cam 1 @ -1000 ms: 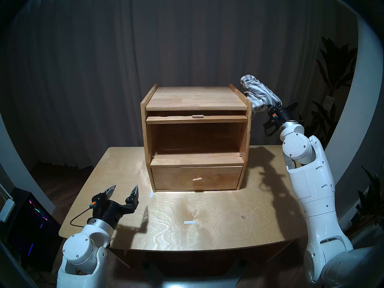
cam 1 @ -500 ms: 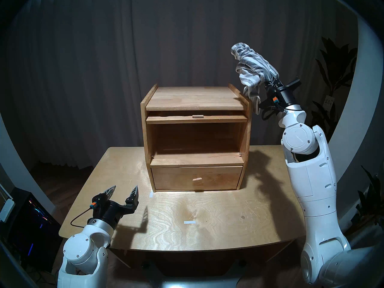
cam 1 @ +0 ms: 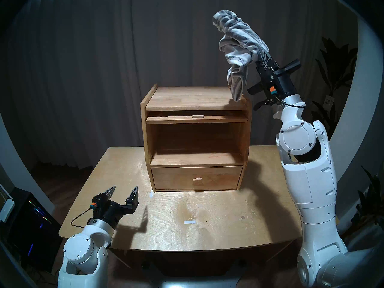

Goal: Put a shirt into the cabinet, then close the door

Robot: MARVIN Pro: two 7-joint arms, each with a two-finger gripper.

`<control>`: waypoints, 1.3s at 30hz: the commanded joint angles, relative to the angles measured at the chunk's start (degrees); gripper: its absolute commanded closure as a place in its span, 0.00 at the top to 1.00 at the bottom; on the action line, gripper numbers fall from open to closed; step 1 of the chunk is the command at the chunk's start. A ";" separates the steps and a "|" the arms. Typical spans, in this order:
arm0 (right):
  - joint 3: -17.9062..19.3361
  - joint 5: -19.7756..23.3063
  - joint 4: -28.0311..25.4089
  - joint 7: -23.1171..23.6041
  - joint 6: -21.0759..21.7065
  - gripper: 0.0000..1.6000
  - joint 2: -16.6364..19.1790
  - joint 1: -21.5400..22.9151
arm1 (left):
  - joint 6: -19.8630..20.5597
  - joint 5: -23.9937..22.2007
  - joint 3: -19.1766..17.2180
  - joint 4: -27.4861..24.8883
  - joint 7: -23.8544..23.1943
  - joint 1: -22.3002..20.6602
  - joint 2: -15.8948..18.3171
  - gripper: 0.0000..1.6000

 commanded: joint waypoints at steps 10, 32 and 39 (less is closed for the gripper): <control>-1.51 3.11 -9.88 -2.70 0.16 0.00 -2.15 -10.78 | -0.26 0.04 0.04 -0.94 -0.13 -0.63 0.01 1.00; -20.81 15.45 4.55 0.72 0.55 0.00 -5.29 -27.63 | -0.33 0.27 0.02 -1.08 -0.22 -0.96 -0.20 1.00; -25.24 20.27 11.14 0.43 -1.17 0.00 -2.77 -32.21 | -0.34 0.34 0.02 -1.21 -0.29 -1.03 -0.22 1.00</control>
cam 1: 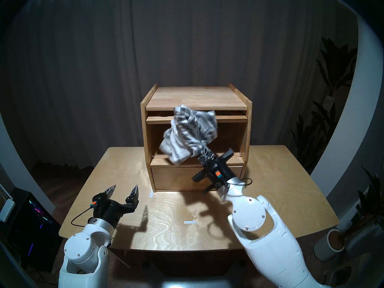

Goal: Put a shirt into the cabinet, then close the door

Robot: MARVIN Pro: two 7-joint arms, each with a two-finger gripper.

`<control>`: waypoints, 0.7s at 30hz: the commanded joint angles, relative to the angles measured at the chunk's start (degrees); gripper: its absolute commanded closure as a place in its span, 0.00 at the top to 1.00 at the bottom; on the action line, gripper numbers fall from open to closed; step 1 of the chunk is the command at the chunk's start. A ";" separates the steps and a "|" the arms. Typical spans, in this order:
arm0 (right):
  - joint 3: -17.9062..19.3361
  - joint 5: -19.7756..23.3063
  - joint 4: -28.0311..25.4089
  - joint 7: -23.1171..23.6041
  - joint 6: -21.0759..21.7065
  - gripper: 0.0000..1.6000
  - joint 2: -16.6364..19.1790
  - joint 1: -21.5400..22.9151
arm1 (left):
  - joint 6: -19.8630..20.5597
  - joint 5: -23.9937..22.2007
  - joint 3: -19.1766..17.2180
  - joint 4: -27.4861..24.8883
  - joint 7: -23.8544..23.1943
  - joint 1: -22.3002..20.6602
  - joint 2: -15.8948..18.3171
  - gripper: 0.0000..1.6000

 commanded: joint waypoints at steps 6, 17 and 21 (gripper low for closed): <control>-4.51 9.02 1.87 -1.43 -7.81 0.00 3.96 -9.75 | -0.39 0.07 0.10 -1.83 -0.32 -0.38 0.18 1.00; -2.05 15.70 -6.58 -3.01 -16.90 0.00 7.46 -15.84 | -0.36 0.21 0.00 -2.46 -0.73 -0.12 0.13 1.00; 0.93 17.76 -9.78 -4.66 -20.79 0.00 9.82 -18.86 | -0.32 0.28 -0.05 -2.70 -0.88 0.01 0.10 1.00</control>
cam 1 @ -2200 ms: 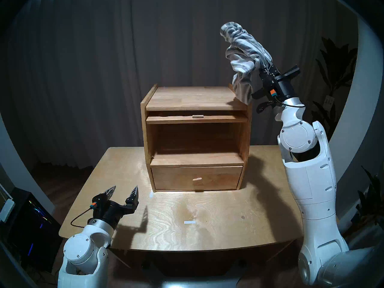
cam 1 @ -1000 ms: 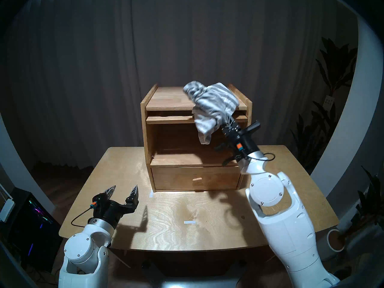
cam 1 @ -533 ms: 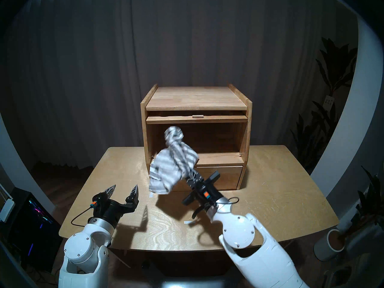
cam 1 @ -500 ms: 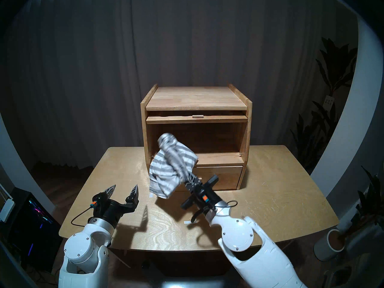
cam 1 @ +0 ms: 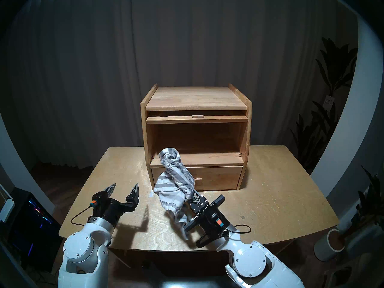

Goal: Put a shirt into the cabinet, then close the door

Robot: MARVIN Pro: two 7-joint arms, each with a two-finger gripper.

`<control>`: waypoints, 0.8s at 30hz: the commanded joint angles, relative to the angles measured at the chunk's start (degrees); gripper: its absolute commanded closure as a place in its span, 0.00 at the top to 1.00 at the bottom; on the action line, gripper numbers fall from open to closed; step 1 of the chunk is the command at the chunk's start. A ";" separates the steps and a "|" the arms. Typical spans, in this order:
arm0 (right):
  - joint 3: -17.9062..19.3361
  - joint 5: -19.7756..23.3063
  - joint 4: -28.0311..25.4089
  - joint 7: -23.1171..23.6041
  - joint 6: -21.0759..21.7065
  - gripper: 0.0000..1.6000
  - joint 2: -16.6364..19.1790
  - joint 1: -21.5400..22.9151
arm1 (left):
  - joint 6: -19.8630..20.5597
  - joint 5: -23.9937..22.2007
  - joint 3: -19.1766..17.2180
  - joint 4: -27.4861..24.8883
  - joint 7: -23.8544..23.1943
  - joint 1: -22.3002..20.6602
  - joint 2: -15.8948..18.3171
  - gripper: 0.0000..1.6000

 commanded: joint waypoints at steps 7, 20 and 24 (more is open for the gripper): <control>11.15 7.82 -9.61 -3.62 -11.45 0.00 6.55 -5.51 | -0.21 0.19 -0.09 -2.31 -0.36 0.37 0.00 1.00; 17.56 22.24 -10.76 -2.56 -4.31 0.00 5.41 5.20 | -0.13 0.34 -0.20 -2.56 -0.56 0.60 -0.12 1.00; 15.19 24.71 -10.70 -1.50 -0.77 0.00 4.65 6.74 | -0.16 0.36 -0.22 -2.41 -0.64 0.54 -0.11 1.00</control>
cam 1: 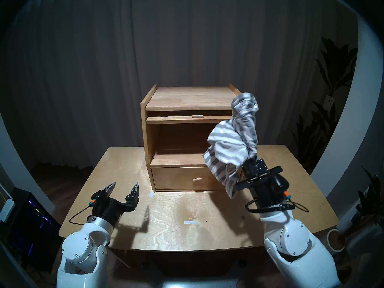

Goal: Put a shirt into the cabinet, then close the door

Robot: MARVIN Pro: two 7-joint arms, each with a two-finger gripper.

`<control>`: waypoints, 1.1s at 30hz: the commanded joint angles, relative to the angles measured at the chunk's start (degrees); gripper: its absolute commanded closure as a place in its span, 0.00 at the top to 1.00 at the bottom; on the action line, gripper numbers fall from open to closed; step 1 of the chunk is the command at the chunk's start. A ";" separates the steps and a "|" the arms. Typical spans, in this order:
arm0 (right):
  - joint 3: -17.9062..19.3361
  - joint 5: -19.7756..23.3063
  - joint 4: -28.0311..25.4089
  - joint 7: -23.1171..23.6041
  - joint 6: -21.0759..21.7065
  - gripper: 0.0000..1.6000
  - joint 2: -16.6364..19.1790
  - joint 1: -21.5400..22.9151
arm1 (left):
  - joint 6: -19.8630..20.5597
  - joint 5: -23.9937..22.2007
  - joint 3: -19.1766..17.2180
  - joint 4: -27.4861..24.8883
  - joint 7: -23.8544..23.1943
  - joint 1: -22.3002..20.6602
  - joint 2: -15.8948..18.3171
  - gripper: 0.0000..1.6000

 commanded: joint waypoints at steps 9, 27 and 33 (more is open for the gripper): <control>-6.40 10.63 1.64 -0.36 16.80 0.00 -5.25 11.35 | -0.18 0.04 -0.02 -1.27 -0.16 -0.12 -0.09 1.00; -6.27 7.97 2.39 -3.89 38.16 0.00 -7.93 20.78 | -0.18 0.17 -0.13 -1.20 -0.42 -0.18 -0.22 1.00; -5.65 4.81 4.43 -5.13 44.72 0.00 -10.32 24.50 | -0.16 0.21 -0.17 -1.25 -0.51 -0.18 -0.29 1.00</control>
